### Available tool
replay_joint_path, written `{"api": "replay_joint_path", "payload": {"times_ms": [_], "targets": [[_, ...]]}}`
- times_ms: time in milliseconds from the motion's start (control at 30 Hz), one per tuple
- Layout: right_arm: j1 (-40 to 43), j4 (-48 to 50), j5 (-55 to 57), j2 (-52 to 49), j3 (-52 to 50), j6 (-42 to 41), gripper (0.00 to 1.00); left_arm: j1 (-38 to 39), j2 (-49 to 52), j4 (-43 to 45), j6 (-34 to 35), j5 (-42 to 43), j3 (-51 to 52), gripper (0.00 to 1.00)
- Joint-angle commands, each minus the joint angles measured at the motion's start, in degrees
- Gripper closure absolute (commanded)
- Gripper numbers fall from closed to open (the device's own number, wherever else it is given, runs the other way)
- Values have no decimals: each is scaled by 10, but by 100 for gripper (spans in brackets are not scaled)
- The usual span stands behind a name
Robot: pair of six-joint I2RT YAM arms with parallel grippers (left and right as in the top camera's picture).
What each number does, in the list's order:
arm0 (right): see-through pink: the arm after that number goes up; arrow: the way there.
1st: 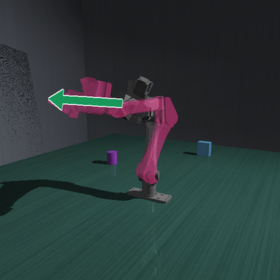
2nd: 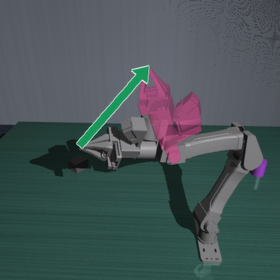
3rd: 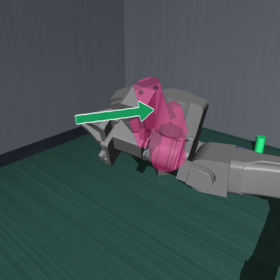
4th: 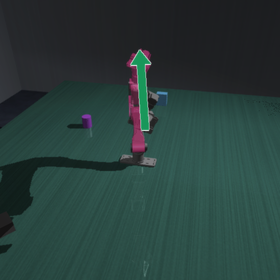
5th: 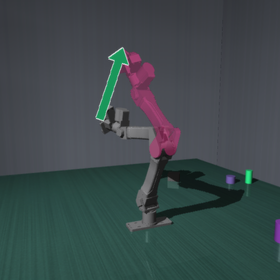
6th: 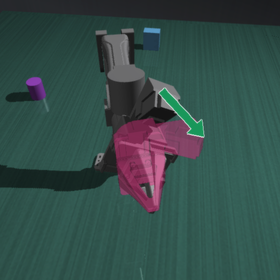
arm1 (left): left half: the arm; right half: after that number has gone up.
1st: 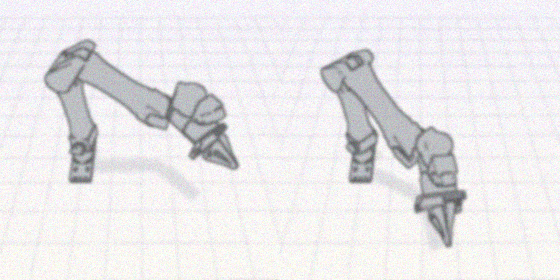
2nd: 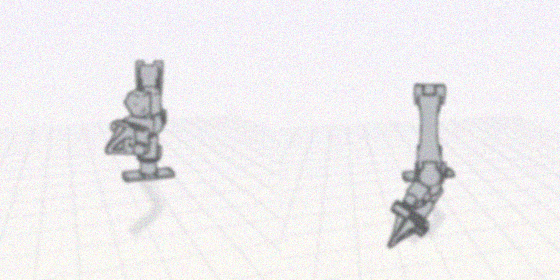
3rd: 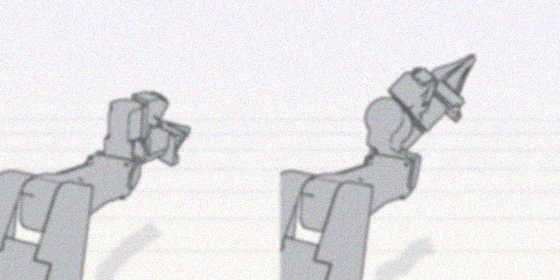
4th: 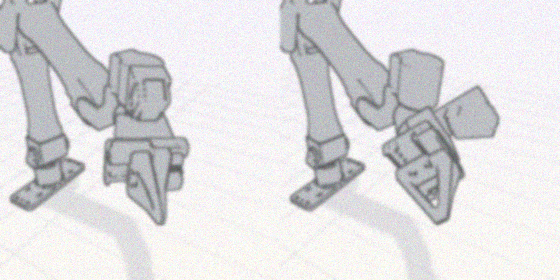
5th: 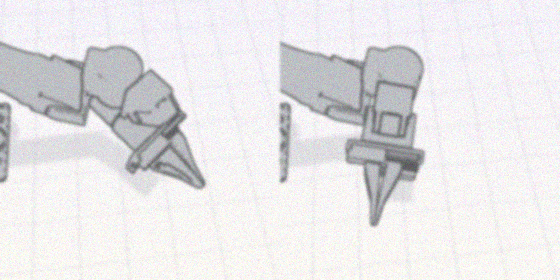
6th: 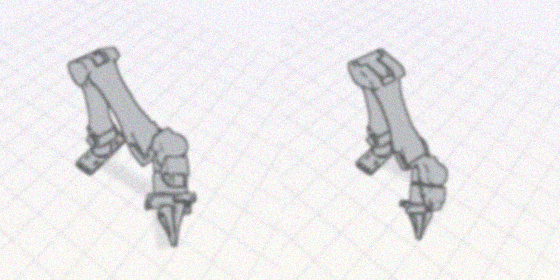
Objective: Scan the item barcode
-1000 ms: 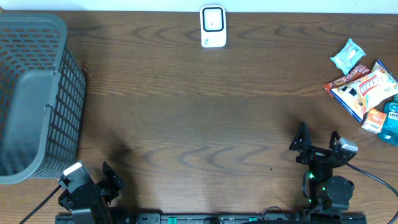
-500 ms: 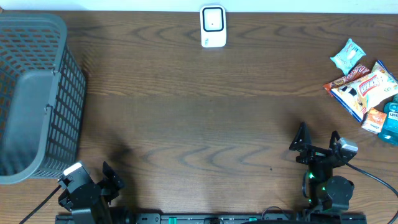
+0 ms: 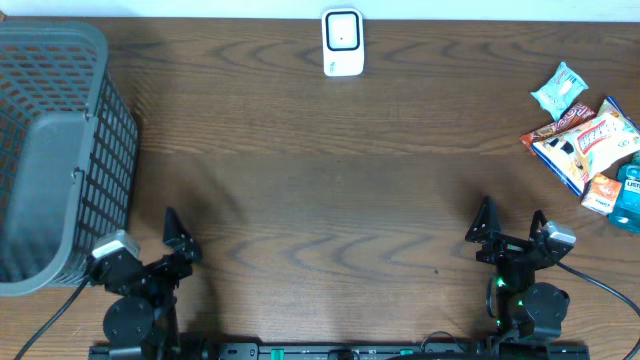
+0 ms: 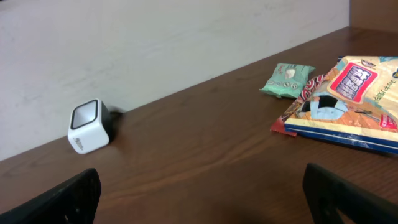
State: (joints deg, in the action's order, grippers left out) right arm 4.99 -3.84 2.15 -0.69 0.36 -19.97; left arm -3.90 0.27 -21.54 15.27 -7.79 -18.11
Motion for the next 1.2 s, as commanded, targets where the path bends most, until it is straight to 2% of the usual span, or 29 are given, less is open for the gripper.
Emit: {"api": "replay_joint_path", "payload": {"times_ms": [0,100,300,533,933,1167], "targets": [[-2,-2,5,3,0,-2,1,5,-2,58,5,14,41,3],[-2,-2,5,3,0,-2,1,15,-2,110,-8,18,74,3],[-2,-2,5,3,0,-2,1,19,-2,163,-132,117,124,3],[-2,-2,5,3,0,-2,1,20,-2,176,-136,122,178,2],[-2,-2,5,3,0,-2,1,31,-2,178,-138,124,178,3],[-2,-2,5,3,0,-2,1,31,-2,178,-163,133,178,3]]}}
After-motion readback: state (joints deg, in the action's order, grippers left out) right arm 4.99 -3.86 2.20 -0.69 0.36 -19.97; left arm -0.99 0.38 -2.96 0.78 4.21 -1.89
